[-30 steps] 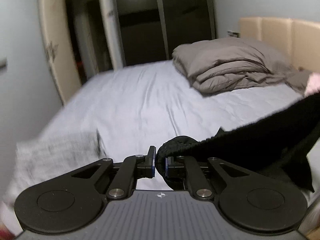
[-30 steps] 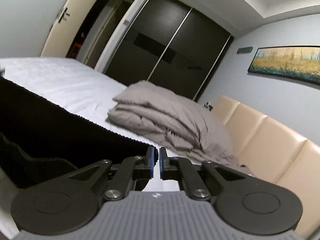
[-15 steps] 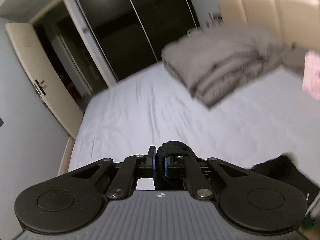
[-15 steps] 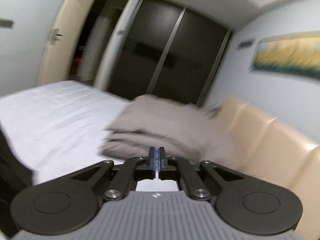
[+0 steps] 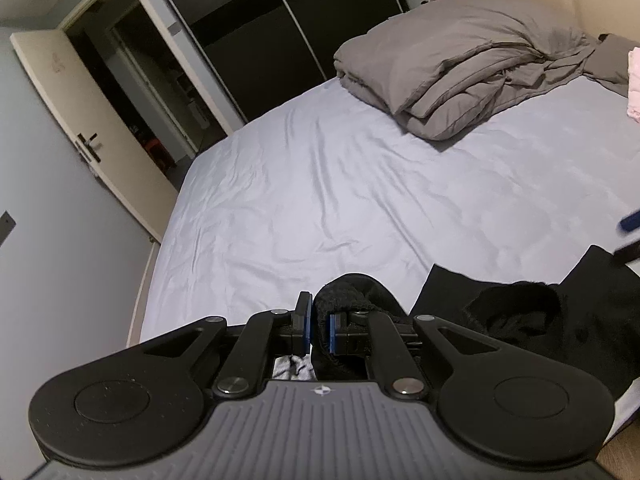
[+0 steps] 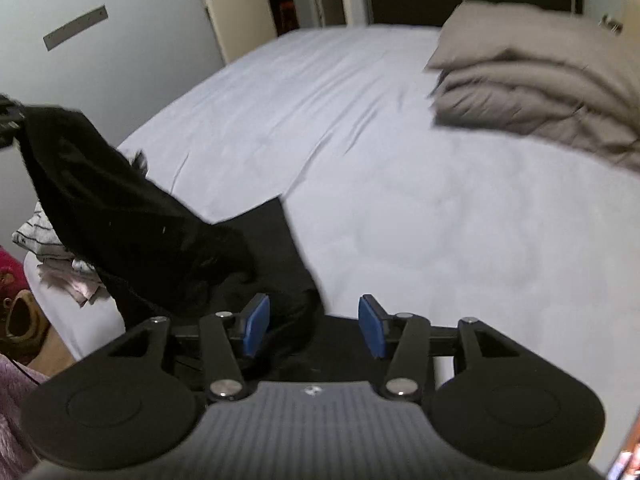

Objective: Fold clothes
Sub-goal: 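Lift the black pants with both grippers and shake them out in the air, then lay the pants flat on the bed with both grippers, then open both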

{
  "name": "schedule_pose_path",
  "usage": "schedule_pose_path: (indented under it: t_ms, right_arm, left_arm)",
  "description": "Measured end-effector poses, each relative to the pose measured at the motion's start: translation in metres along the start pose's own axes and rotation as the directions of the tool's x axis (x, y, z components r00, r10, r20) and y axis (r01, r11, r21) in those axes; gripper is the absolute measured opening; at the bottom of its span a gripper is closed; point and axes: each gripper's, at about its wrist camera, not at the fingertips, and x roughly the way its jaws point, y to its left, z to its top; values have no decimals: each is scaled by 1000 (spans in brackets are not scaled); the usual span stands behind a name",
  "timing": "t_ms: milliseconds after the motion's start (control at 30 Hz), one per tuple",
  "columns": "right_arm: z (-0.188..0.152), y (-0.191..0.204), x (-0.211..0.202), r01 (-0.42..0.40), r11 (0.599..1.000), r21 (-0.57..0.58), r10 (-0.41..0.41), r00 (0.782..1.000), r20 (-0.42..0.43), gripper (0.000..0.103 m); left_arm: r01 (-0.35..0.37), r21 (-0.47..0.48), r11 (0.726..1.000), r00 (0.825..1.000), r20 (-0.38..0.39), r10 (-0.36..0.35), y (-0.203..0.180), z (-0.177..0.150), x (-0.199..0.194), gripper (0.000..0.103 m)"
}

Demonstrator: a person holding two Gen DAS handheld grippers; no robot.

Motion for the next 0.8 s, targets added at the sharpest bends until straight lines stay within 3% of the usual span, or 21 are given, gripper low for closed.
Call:
schedule_pose_path:
  t_ms: [133, 300, 367, 400, 433, 533, 667, 800]
  right_arm:
    - [18, 22, 46, -7, 1000, -28, 5, 998, -70, 53]
    - [22, 42, 97, 99, 992, -84, -111, 981, -162, 51]
    - [17, 40, 107, 123, 989, -79, -136, 969, -206, 39]
    - [15, 36, 110, 139, 988, -74, -152, 963, -222, 21]
    - [13, 32, 111, 153, 986, -71, -165, 959, -230, 17]
    - [10, 22, 100, 193, 978, -79, -205, 956, -211, 7]
    - [22, -1, 64, 277, 957, -79, -287, 947, -146, 6]
    - [59, -27, 11, 373, 925, -77, -378, 924, -61, 6]
  left_arm:
    - [11, -7, 1000, 1000, 1, -11, 9, -4, -2, 6]
    - [30, -21, 999, 999, 14, -30, 17, -8, -4, 6]
    - [33, -23, 999, 999, 19, -33, 19, -10, -5, 6]
    - [33, -24, 999, 999, 19, -32, 20, -11, -5, 6]
    - [31, -23, 999, 999, 19, -30, 21, -12, -6, 6]
    - [11, -20, 1000, 1000, 15, -11, 24, -13, -5, 6]
    - [-15, -16, 1000, 1000, -2, 15, 27, -11, 1, 5]
    - [-21, -6, 1000, 1000, -8, 21, 25, 3, 9, 5]
